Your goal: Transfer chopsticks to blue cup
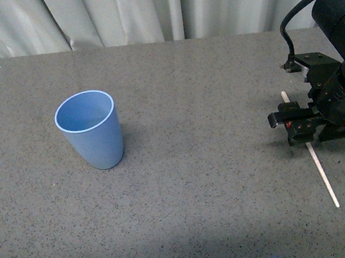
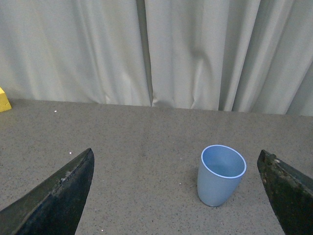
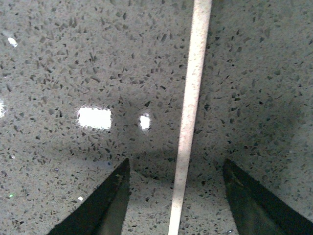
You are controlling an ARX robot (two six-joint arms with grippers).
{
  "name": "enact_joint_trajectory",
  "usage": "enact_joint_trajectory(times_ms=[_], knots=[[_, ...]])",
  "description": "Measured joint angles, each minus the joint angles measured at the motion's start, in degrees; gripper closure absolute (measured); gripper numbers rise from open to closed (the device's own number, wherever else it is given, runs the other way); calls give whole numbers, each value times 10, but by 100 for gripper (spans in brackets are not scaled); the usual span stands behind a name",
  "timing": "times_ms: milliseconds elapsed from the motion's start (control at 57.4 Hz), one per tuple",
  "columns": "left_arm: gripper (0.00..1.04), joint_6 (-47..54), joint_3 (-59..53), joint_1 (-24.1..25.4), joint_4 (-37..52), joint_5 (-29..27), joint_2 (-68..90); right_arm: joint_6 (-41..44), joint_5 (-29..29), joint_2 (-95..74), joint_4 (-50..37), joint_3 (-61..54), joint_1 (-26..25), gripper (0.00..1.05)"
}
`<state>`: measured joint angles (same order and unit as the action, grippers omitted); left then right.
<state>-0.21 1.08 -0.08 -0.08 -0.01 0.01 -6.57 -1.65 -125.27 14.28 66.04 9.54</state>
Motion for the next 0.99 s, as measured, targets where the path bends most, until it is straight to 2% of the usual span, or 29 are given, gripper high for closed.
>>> enact_joint_trajectory(times_ms=[174,331,435,540,644,679,801,993], knots=[[7,0,0,0,0,0,0,-4,5,-2,3,4,0,76],[7,0,0,0,0,0,0,-8,6,-2,0,3,0,103],[7,0,0,0,0,0,0,-7,8,5,-23,-8,0,104],[7,0,0,0,0,0,0,0,17,32,-84,-42,3,104],[7,0,0,0,0,0,0,26,25,113,-246,-114,16,104],[7,0,0,0,0,0,0,33,16,140,-300,-131,22,104],[7,0,0,0,0,0,0,39,-7,181,-409,-151,40,104],[7,0,0,0,0,0,0,34,-94,181,-577,-151,89,104]])
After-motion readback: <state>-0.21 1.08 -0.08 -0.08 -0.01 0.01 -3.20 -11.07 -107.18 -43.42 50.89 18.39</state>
